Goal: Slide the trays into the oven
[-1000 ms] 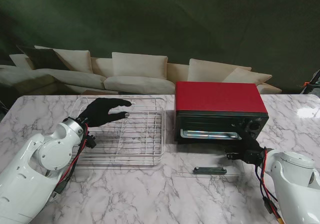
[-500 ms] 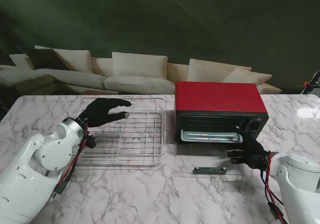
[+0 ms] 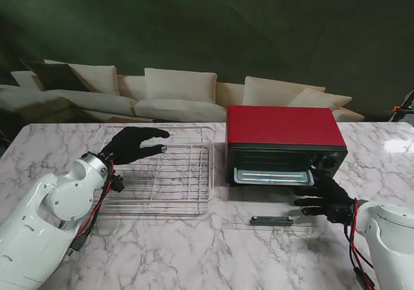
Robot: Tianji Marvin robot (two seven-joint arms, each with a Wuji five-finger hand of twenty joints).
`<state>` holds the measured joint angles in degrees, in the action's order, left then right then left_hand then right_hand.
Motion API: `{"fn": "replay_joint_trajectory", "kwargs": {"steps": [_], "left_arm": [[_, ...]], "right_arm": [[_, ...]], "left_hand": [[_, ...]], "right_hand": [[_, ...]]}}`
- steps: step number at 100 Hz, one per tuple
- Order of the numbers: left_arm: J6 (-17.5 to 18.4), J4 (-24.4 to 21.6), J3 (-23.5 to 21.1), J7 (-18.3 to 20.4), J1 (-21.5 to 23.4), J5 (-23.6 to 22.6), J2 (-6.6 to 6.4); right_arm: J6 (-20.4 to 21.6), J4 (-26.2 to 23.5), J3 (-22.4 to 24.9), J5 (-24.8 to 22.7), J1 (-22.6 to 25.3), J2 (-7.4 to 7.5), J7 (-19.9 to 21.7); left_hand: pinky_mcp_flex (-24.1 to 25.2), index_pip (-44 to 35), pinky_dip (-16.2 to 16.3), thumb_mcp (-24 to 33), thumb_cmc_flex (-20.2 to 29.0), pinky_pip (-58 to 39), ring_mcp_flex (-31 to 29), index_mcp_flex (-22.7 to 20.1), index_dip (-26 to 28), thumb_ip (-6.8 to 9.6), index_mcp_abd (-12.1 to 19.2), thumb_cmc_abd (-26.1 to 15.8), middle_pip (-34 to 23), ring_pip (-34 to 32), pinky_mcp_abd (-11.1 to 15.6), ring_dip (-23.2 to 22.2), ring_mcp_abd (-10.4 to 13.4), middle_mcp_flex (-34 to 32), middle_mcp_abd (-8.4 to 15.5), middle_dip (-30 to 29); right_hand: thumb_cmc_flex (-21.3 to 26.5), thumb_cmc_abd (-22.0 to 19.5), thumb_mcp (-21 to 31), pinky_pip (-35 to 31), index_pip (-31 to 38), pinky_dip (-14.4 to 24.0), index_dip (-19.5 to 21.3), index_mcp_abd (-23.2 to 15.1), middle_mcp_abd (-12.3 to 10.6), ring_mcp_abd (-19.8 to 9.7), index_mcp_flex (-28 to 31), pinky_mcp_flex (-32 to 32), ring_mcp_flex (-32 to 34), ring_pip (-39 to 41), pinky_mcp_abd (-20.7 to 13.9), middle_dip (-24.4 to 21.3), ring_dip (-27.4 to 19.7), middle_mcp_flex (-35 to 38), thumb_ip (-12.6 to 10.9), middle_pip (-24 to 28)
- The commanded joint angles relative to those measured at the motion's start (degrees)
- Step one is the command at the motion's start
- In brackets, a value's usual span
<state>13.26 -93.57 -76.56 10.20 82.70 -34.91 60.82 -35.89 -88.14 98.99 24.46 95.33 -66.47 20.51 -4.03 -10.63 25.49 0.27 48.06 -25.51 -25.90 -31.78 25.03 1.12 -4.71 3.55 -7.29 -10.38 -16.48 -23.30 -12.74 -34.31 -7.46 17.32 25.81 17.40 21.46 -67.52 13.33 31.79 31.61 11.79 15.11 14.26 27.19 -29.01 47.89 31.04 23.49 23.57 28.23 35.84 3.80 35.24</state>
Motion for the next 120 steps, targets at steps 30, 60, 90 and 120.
{"fn": "replay_joint_trajectory", "kwargs": {"steps": [30, 60, 90, 120], "left_arm": [[-0.03, 0.34, 0.21, 0.65, -0.01, 0.10, 0.11], [0.01, 0.37, 0.12, 0.42, 0.13, 0.12, 0.15], [0.69, -0.05, -0.34, -0.07, 0.49, -0.26, 0.18], [1.00, 0.11, -0.44, -1.09, 0.87, -0.24, 0.36]], "right_arm": [[0.07, -2.40, 2.85, -0.43, 3.55, 0.35, 0.10], [3.33, -8.73, 7.23, -2.56, 10.10, 0.69, -0.23], [10.15, -17.45, 10.08, -10.97, 19.13, 1.88, 0.55], [20.62, -29.22, 8.27, -24.69, 26.71, 1.90, -5.66]], "left_hand": [[0.78, -0.12, 0.69, -1.59, 1.52, 1.91, -1.10, -1.17, 0.39, -1.00, -0.70, -2.34, -0.32, -0.33, -1.39, -0.39, -0.10, -1.22, -0.01, 0.37], [0.71, -0.14, 0.73, -1.55, 1.59, 1.92, -1.08, -1.22, 0.40, -0.98, -0.78, -2.51, -0.30, -0.35, -1.29, -0.40, -0.15, -1.19, -0.08, 0.36], [0.60, -0.22, 0.68, -1.60, 1.57, 1.99, -1.26, -1.37, 0.43, -0.98, -0.80, -2.77, -0.41, -0.50, -0.73, -0.50, -0.20, -1.43, -0.06, 0.43], [0.53, -0.38, 0.73, -1.58, 1.66, 1.84, -1.36, -1.61, 0.50, -0.95, -0.88, -3.11, -0.53, -0.57, -0.84, -0.57, -0.15, -1.60, -0.07, 0.51]], "right_hand": [[-2.55, -1.74, -0.24, 0.41, -6.76, -2.52, -4.33, 1.40, 0.37, 0.39, -2.19, 0.41, 0.79, -3.74, 2.43, -3.58, -1.75, -1.22, -0.59, -3.12], [-2.57, -3.31, -0.66, 3.45, 0.29, -2.61, -0.96, -4.27, -2.96, -1.02, -2.93, 8.63, -6.00, -5.96, 1.97, -2.19, -1.59, -5.33, -0.72, -3.59], [-4.05, -6.94, -1.71, 17.31, 6.14, -1.02, -0.53, -10.46, -10.01, -9.49, -4.19, 25.98, -23.44, -19.90, -6.47, -3.21, -7.59, -17.96, -1.23, -9.84], [-1.11, -6.26, -2.46, 27.78, 5.01, -5.05, -3.07, -3.94, -12.07, -13.16, 3.64, 25.81, -25.29, -26.24, -14.16, -8.29, -13.16, -16.44, -1.35, -12.30]]}}
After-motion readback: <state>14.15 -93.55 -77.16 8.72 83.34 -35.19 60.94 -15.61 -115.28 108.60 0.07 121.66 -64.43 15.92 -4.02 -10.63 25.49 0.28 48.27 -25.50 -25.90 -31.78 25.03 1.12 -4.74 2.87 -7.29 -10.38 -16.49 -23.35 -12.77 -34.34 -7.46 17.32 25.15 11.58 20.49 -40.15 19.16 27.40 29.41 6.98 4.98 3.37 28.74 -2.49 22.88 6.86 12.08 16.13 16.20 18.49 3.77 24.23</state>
